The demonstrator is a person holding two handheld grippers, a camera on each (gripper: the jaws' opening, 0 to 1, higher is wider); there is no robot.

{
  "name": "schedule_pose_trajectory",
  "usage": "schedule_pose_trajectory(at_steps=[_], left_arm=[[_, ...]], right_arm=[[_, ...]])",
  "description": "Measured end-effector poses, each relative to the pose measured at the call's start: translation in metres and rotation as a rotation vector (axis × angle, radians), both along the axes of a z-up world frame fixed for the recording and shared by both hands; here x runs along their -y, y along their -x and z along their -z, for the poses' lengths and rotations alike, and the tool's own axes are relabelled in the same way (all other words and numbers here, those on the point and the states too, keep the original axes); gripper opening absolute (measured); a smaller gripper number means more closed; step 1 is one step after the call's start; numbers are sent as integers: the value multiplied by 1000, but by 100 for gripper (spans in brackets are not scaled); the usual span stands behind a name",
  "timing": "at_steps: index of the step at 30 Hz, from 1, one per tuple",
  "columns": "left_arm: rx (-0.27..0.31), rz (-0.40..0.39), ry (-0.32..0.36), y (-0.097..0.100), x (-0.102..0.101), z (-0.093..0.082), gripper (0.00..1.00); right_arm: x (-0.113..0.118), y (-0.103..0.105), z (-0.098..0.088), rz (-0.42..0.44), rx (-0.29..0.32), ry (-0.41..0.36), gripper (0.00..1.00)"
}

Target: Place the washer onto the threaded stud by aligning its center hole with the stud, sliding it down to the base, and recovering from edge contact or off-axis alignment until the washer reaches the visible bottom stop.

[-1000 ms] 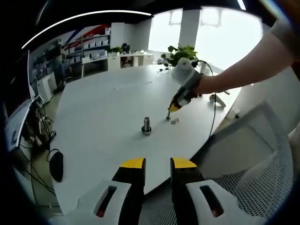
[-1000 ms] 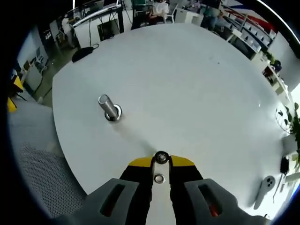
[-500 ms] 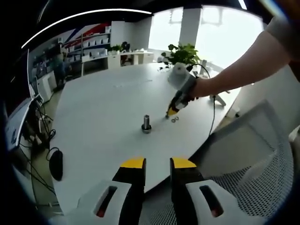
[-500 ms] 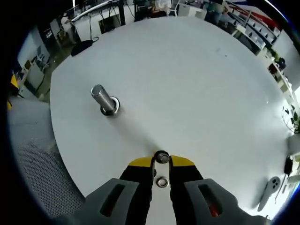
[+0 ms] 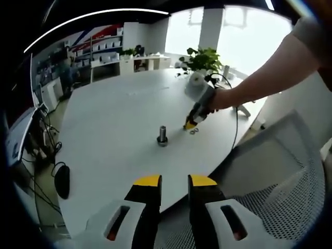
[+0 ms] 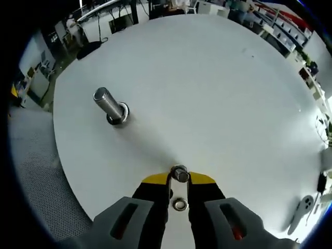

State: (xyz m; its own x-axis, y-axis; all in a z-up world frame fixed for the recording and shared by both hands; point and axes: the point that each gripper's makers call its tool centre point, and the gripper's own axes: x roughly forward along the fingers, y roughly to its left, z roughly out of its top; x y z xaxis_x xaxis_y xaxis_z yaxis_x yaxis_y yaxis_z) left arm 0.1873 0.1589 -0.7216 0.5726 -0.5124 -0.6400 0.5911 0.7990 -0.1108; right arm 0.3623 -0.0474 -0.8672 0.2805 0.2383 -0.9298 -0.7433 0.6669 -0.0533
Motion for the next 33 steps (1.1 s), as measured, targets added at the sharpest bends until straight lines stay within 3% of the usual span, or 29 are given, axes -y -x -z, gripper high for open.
schedule_pose_trajectory(at_steps=[16, 21, 24, 33], left_arm=[[2, -1, -12, 0, -1, 1, 18], [-6, 3, -23, 1, -1, 3, 18], [-6, 7, -30, 2, -1, 4, 18], [-10, -1, -41, 2, -3, 5, 18]], right_arm=[[32, 18, -7, 16, -2, 4, 19], [30, 26, -4, -25, -12, 1, 20], [33, 31, 1, -67, -22, 41, 21], [34, 29, 8, -63, -37, 33, 21]])
